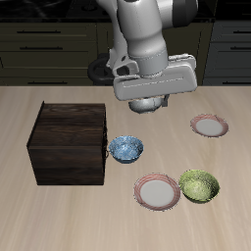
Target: Place the white bowl on the plate next to the green bowl
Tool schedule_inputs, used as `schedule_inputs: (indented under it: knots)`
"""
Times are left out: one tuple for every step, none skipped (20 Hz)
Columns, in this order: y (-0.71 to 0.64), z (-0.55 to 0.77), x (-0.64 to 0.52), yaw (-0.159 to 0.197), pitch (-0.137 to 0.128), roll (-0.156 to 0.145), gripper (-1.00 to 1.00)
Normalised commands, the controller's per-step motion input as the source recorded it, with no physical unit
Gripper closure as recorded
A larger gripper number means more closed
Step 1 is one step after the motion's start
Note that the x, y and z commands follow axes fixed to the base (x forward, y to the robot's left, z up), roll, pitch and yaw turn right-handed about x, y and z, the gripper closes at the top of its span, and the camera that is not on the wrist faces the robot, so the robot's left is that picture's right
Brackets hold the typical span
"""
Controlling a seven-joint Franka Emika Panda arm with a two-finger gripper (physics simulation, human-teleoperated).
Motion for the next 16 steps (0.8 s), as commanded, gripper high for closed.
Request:
schedule_inputs:
  knots:
    - [-0.16,0.15,0.46,-0.011,-0.019,-0.079,1.0]
    - [-0.1,0.09,0.33,-0.03,0.003,-0.047,1.0]
    - [-0.04,0.07,0.28,-0.021,-0.002,-0.022,1.0]
    - [-0.07,0.05,0.25,0.001,-0.007,-0.048,1.0]
    - [-0.06,0.04,0.24,-0.011,0.001,-0.042,1.0]
    - [0.0,0.0,0.0,0.0,0.0,0.0,1.0]
    - [-0.01,0.09,0.38,-0.011,-0.023,-0.022,1.0]
    - [0.0,0.0,0.0,0.0,0.0,0.0,1.0]
    - [-0.06,0.42,0.92,-0.02,-0.079,-0.115,1.0]
    - [-0.06,0.09,0.48,-0.041,0.023,-0.006,1.0]
    - [0.05,0.02,0.24,0.022,0.013,0.006,1.0]
    - [0.04,0.0,0.21,0.072,-0.02,-0.024,1.0]
    - [0.01,-0.05,0.31,0.013,0.025,-0.006,1.0]
    - [0.03,-0.05,0.2,-0.005,0.035,0.029,1.0]
    - [-0.15,-0.02,0.61,-0.023,0.014,-0.043,1.0]
    - [-0.08,0.0,0.31,-0.012,-0.023,-0.002,1.0]
